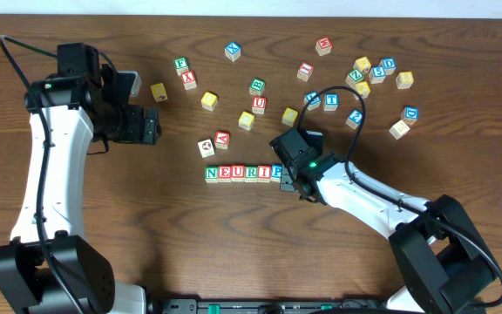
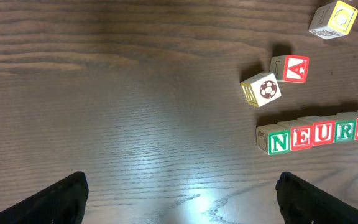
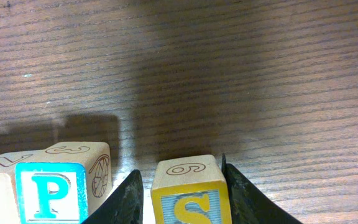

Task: Spell out NEURIPS
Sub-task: 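Lower the S block right of the P block and open the gripper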

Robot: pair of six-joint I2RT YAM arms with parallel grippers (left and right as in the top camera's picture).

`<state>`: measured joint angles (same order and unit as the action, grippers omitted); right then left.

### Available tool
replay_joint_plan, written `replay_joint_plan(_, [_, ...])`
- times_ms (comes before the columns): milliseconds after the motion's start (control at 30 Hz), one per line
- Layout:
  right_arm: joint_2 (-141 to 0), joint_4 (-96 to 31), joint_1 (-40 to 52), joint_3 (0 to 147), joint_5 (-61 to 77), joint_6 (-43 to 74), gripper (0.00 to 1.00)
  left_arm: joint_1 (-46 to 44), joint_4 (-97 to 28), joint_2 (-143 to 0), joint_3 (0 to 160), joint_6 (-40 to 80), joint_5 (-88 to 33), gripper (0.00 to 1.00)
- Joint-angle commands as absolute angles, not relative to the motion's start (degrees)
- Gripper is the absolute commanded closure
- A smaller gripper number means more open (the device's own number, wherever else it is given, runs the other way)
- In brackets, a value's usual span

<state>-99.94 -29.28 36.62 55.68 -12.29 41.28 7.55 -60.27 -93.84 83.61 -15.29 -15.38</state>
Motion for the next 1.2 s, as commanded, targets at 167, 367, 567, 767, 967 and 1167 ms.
replay_joint_plan(167, [-100.47, -29.1, 36.95, 55.27, -13.45, 41.82, 0.63, 7.55, -60.58, -93.01, 84.73, -16.01, -16.01, 0.05])
replay_joint_plan(367, [-100.47, -29.1, 36.95, 55.27, -13.45, 41.82, 0.59, 7.53, -60.6, -93.01, 84.73, -16.01, -16.01, 0.05])
replay_joint_plan(567, [-100.47, -29.1, 36.95, 55.27, -13.63, 41.8, 0.57, 7.55, -60.58, -93.01, 84.73, -16.01, -16.01, 0.05])
replay_joint_plan(767, [-100.47, -28.99, 36.97, 55.05, -14.52, 42.44, 0.57, 7.53, -60.58, -93.01, 84.73, -16.01, -16.01, 0.05])
replay_joint_plan(967, [-100.49, -28.47, 36.97, 54.61, -14.68, 42.44, 0.57, 7.53, -60.6, -93.01, 84.73, -16.03, -16.01, 0.05])
replay_joint_plan(1167, [-100.53, -27.77, 36.97, 54.17, -14.66, 42.48, 0.58, 7.53, -60.6, -93.01, 84.73, -16.01, -16.01, 0.05])
